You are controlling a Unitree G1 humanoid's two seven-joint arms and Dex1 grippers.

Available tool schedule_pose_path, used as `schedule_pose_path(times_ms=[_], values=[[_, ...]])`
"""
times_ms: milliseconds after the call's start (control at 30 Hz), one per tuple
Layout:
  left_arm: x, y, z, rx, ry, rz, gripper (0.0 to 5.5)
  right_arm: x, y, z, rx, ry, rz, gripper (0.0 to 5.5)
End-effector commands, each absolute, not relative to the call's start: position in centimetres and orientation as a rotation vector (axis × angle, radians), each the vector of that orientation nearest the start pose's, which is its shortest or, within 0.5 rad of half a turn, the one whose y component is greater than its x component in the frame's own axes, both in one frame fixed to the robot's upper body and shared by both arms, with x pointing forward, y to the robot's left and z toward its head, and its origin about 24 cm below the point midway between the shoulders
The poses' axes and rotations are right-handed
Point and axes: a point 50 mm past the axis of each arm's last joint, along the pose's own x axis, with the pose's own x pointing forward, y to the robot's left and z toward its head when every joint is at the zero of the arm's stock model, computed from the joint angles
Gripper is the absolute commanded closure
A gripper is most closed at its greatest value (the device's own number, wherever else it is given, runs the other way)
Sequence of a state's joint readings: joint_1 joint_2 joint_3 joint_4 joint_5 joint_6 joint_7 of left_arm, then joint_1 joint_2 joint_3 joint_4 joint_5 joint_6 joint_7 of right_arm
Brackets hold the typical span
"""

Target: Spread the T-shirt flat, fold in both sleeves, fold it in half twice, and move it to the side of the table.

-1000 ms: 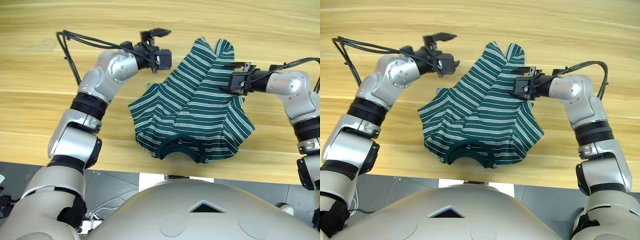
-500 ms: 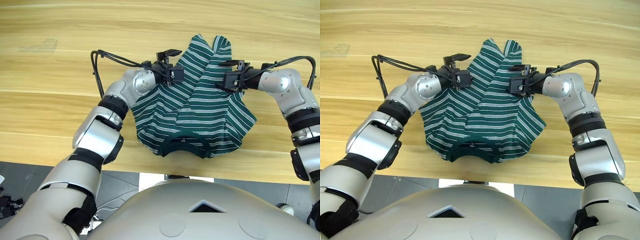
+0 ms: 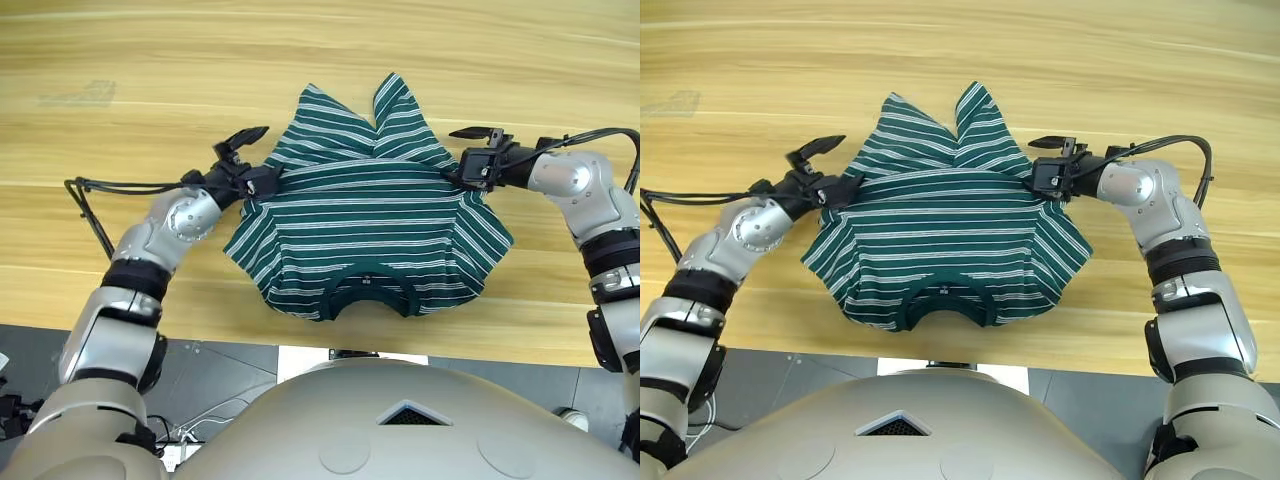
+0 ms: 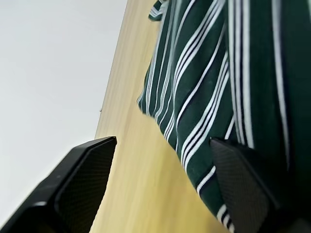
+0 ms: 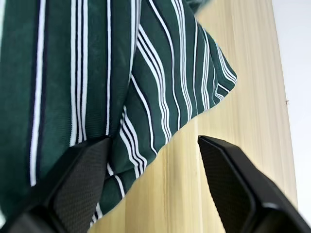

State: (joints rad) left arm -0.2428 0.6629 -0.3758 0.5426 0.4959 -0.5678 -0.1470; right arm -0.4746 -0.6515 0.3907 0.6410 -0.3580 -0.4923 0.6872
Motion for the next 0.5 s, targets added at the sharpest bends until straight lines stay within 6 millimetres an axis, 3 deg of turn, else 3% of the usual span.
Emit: schedule_pose_path(times_ms=[33,233,400,500], values=[[23.7,20.8,-0.7,1.145,0.076,-0.785,1.94,28.9,-21.3,2.4,-1.135,0.292,1.085,2.2],[23.0,19.7,-1.1,1.12,0.1,-0.787,1.94,28.1,-20.8,1.7,-1.106,0.304,1.128,2.2],[22.6,18.6,-0.9,1.131,0.069,-0.819,1.94,24.6,-21.1,0.7,-1.029,0.433,1.378,2.2],[21.9,18.4,0.1,1.144,0.041,-0.838,1.94,23.4,-21.6,1.0,-0.995,0.465,1.424,2.2]])
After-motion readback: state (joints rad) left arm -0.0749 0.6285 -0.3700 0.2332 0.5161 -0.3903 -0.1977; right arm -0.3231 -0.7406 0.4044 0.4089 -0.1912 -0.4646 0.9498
